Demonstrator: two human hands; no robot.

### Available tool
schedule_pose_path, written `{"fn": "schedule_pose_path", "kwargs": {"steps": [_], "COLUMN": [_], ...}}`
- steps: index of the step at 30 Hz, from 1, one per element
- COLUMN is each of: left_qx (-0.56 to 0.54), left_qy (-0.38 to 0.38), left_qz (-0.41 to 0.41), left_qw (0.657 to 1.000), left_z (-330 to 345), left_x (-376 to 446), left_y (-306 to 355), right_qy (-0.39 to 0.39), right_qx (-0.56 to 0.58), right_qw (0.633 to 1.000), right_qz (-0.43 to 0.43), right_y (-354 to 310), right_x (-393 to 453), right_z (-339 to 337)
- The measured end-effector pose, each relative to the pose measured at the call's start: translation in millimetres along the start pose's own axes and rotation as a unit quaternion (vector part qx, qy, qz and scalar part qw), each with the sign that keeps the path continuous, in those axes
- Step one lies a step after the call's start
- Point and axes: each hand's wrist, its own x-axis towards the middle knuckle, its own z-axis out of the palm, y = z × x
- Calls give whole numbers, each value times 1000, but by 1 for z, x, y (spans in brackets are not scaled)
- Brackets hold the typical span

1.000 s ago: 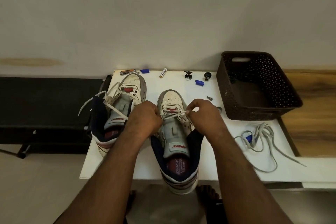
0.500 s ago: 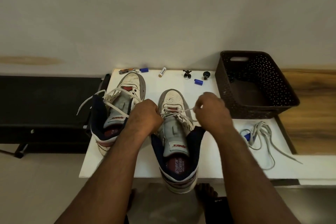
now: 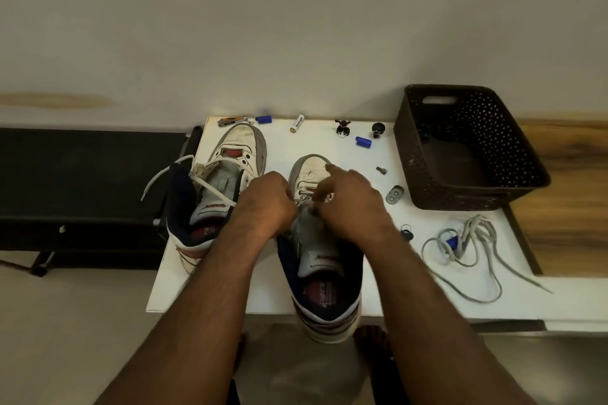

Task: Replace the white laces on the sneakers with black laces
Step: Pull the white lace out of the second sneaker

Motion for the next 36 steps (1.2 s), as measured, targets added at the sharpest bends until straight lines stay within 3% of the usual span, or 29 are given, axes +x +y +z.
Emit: {"fn": "schedule_pose_path", "kwargs": {"steps": [1,3,5,7,9,11,13,15,18,20,21,22,24,25,26,27,29,31,32,34,35,36], "left_qx": [-1,-6,-8,-8,-10,-7,-5,-6,2,7,10,13,19,21,21,20,20,18,17,14,12,10], "left_qy": [-1,-2,-4,-3,-2,-5,-6,-10,-13,-14,-17,-20,-26,-28,-28,-27,-25,-26,-28,-30,-27,-23], "left_qz": [-4,-9,-13,-12,-15,-15,-9,-4,0,-1,-2,-4,-6,-5,-4,-5,-5,-5,-5,-5,-2,3], "left_qw": [1000,1000,1000,1000,1000,1000,1000,1000,1000,1000,1000,1000,999,999,999,999,999,999,999,999,1000,1000], "left_z": [0,1,2,1,1,-1,-2,-4,-4,-5,-5,-5,-5,-4,-5,-5,-5,-5,-5,-5,-6,-7], "left_x": [0,1,1,1,1,0,-1,-3,-4,-3,-2,-2,-1,-1,-1,-1,0,0,-1,-3,-5,-7], "left_y": [0,0,0,0,2,4,3,2,2,3,3,4,3,3,2,2,0,1,2,4,5,6], "right_qy": [30,129,244,292,238,137,58,27,25,49,65,87,94,97,112,137,194,237,260,282,251,189], "right_qx": [112,291,302,239,165,29,-110,-154,-77,137,296,475,767,838,869,877,857,806,753,534,383,242], "right_qw": [992,939,905,917,957,988,989,986,995,989,953,876,635,537,482,460,477,541,603,795,886,949], "right_qz": [40,128,173,128,16,-60,-76,-56,-55,-39,-22,-11,-5,-10,-7,2,14,24,37,64,68,73], "right_y": [5,27,52,58,43,21,5,2,5,3,0,0,3,6,11,15,26,34,37,40,43,44], "right_x": [1,0,-2,-1,2,3,1,-1,3,1,-2,-4,-8,-10,-11,-13,-11,-11,-9,-6,-3,-2], "right_z": [-11,-33,-46,-44,-33,-14,7,16,11,-1,-10,-20,-39,-46,-50,-55,-58,-60,-61,-56,-50,-41]}}
